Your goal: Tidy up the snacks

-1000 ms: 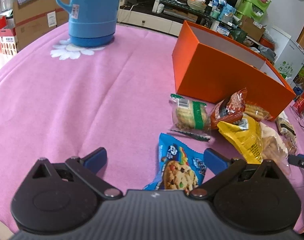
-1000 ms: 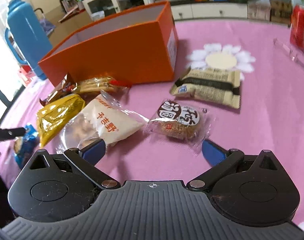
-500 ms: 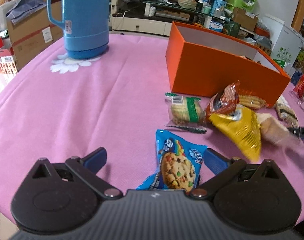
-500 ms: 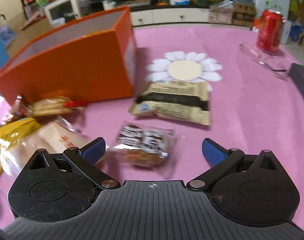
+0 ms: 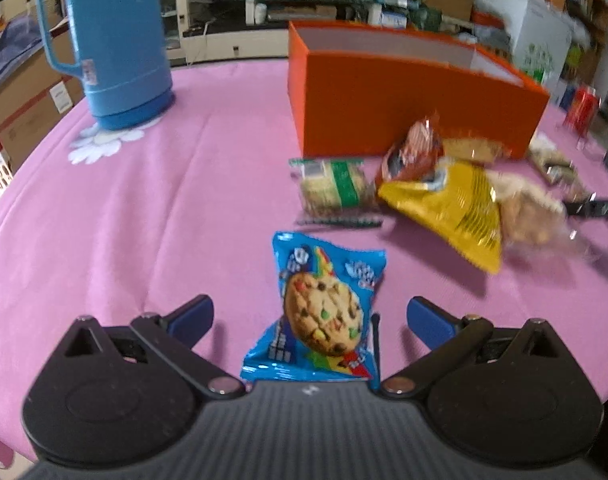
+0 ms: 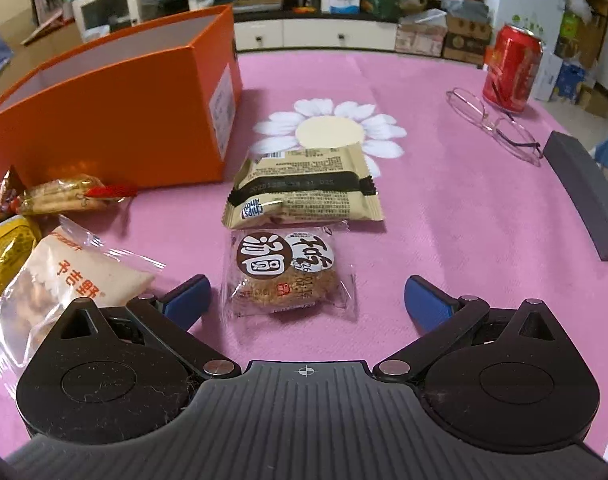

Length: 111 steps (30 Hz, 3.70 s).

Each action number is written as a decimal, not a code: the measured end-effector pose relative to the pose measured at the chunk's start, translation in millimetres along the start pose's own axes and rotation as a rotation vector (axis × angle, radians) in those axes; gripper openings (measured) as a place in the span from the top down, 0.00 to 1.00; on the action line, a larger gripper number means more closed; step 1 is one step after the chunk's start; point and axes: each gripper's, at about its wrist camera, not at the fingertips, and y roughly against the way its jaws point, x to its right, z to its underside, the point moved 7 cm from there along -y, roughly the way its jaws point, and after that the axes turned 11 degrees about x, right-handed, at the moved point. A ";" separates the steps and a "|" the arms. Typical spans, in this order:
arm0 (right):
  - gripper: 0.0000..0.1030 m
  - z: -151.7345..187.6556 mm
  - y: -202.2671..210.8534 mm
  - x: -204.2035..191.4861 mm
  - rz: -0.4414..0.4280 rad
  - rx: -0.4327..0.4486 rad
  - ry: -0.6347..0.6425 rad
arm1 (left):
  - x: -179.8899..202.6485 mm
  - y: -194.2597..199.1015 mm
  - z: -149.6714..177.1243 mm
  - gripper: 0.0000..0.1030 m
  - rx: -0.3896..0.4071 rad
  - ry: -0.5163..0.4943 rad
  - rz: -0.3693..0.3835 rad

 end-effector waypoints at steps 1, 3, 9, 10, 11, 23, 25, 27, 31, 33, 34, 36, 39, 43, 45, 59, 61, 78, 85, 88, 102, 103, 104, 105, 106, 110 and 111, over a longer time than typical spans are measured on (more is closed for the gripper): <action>0.19 0.2 0.5 0.0 -0.005 0.003 0.004 | 2.4 -3.1 1.4 0.00 -0.005 -0.008 0.002; 0.19 1.8 1.6 -0.4 -0.012 0.013 0.012 | 6.3 -9.8 3.8 0.00 -0.018 -0.023 -0.005; 0.20 0.3 1.3 -4.3 -0.039 0.007 0.034 | 11.4 -12.7 2.3 0.23 0.001 -0.046 -0.016; 0.30 0.1 1.5 -5.7 -0.048 0.015 0.041 | 11.2 -10.4 -0.2 0.35 0.018 -0.044 -0.008; 0.41 -1.4 3.1 -7.8 -0.062 0.031 0.052 | 10.4 -9.4 -2.4 0.57 0.027 -0.036 0.003; 0.76 -14.3 39.1 0.6 -0.187 0.126 -0.052 | -9.8 20.8 -27.7 0.59 0.086 0.113 0.028; 0.76 -22.0 45.2 1.9 -0.203 0.146 -0.090 | -1.8 22.8 -51.9 0.59 0.119 0.095 0.056; 0.76 -40.9 48.5 -4.9 -0.232 0.177 -0.101 | 9.7 15.5 -85.8 0.59 0.151 0.070 0.066; 0.75 -101.7 47.7 -30.6 -0.254 0.280 -0.048 | 41.1 -11.1 -164.4 0.59 0.262 0.067 0.105; 0.75 -135.3 39.0 -45.1 -0.262 0.333 -0.030 | 57.2 -31.1 -190.4 0.59 0.292 0.074 0.125; 0.75 -146.6 33.2 -51.7 -0.263 0.349 -0.020 | 65.0 -42.4 -199.0 0.59 0.294 0.071 0.125; 0.75 -165.2 12.8 -67.0 -0.267 0.373 -0.003 | 76.9 -67.5 -208.6 0.59 0.283 0.059 0.118; 0.75 -171.4 -22.9 -83.6 -0.274 0.351 0.011 | 88.3 -107.5 -210.0 0.59 0.246 0.024 0.095; 0.71 -166.7 -56.9 -99.2 -0.263 0.297 0.046 | 79.5 -139.3 -203.4 0.56 0.203 0.044 0.065; 0.59 -162.3 -65.0 -103.7 -0.284 0.287 0.059 | 73.6 -138.3 -201.8 0.34 0.203 0.072 0.055; 0.19 -147.8 -8.2 -80.4 -0.294 0.352 -0.001 | 64.9 -51.7 -166.6 0.04 0.292 0.102 0.020; 0.19 -138.8 4.2 -70.7 -0.296 0.340 -0.033 | 61.5 -32.5 -143.8 0.03 0.284 0.103 0.013; 0.19 -9.3 71.8 2.1 -0.183 0.186 -0.197 | 33.9 3.7 -43.6 0.03 0.167 0.095 0.004; 0.19 -8.1 48.5 -3.3 -0.216 0.115 -0.252 | 51.8 -3.8 -42.3 0.03 0.169 0.082 0.094; 0.19 -9.0 47.3 -5.9 -0.221 0.117 -0.234 | 70.6 -8.7 -47.9 0.03 0.183 0.042 0.144; 0.19 -11.6 48.0 8.6 -0.278 0.111 -0.349 | 122.9 -51.5 -57.1 0.41 0.132 -0.254 0.176; 0.19 -11.2 48.5 10.5 -0.277 0.112 -0.354 | 123.2 -50.1 -52.4 0.42 0.124 -0.276 0.164; 0.19 -11.2 48.1 11.8 -0.277 0.109 -0.361 | 122.7 -48.1 -47.4 0.42 0.113 -0.289 0.157; 0.19 -10.8 47.4 12.7 -0.277 0.105 -0.368 | 121.7 -45.2 -42.3 0.42 0.101 -0.293 0.157; 0.19 -10.3 46.6 13.7 -0.277 0.097 -0.375 | 119.9 -41.8 -36.3 0.43 0.083 -0.285 0.166; 0.19 -10.2 47.2 10.7 -0.283 0.092 -0.368 | 112.6 -25.1 -15.7 0.43 0.058 -0.261 0.152; 0.19 -10.5 47.1 8.6 -0.282 0.091 -0.357 | 111.6 -20.2 -11.1 0.44 0.054 -0.253 0.151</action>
